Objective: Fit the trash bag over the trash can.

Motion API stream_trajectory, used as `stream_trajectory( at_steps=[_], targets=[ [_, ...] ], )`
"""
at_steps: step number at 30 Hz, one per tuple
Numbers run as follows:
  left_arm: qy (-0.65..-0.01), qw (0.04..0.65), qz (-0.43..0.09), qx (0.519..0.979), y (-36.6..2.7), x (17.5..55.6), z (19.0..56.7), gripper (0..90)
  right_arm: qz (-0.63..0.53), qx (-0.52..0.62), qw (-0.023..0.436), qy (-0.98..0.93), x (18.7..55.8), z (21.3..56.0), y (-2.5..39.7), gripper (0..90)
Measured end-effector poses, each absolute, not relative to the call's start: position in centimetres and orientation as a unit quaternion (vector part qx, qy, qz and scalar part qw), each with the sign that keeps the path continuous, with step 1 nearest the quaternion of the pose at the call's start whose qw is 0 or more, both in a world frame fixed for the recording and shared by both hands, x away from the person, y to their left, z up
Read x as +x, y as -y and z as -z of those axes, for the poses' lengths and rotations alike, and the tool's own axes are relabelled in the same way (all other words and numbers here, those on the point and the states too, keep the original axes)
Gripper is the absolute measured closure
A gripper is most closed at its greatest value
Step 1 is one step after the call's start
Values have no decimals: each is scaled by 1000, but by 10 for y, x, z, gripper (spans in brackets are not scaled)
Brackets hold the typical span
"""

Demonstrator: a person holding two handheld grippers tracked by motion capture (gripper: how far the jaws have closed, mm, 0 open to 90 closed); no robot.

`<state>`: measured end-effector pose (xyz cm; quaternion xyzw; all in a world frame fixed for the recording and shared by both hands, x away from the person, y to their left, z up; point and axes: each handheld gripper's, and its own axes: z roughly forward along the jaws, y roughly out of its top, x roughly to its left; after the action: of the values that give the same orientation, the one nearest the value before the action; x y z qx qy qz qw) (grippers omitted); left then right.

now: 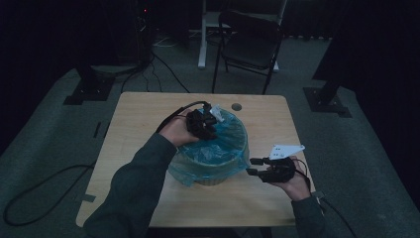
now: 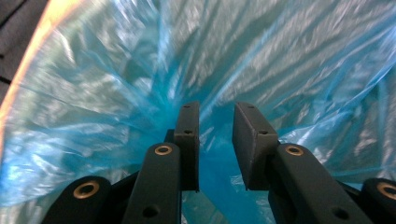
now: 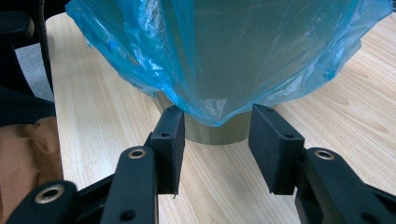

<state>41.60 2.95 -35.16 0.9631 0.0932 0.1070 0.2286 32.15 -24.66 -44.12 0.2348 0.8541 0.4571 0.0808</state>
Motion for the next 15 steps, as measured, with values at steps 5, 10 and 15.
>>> stream_trajectory(
  at_steps=[5, 10, 15],
  targets=[
    [-87, 224, -113, 964, -22, 415, 354, 697, -457, 235, 80, -854, 321, 442, 246, 556],
    [-88, 218, -116, 965, -11, 417, 356, 671, -457, 236, 79, -854, 321, 442, 247, 556],
    [-100, 217, -120, 964, -5, 421, 359, 652, -457, 236, 79, -854, 321, 443, 247, 556]
  ],
)
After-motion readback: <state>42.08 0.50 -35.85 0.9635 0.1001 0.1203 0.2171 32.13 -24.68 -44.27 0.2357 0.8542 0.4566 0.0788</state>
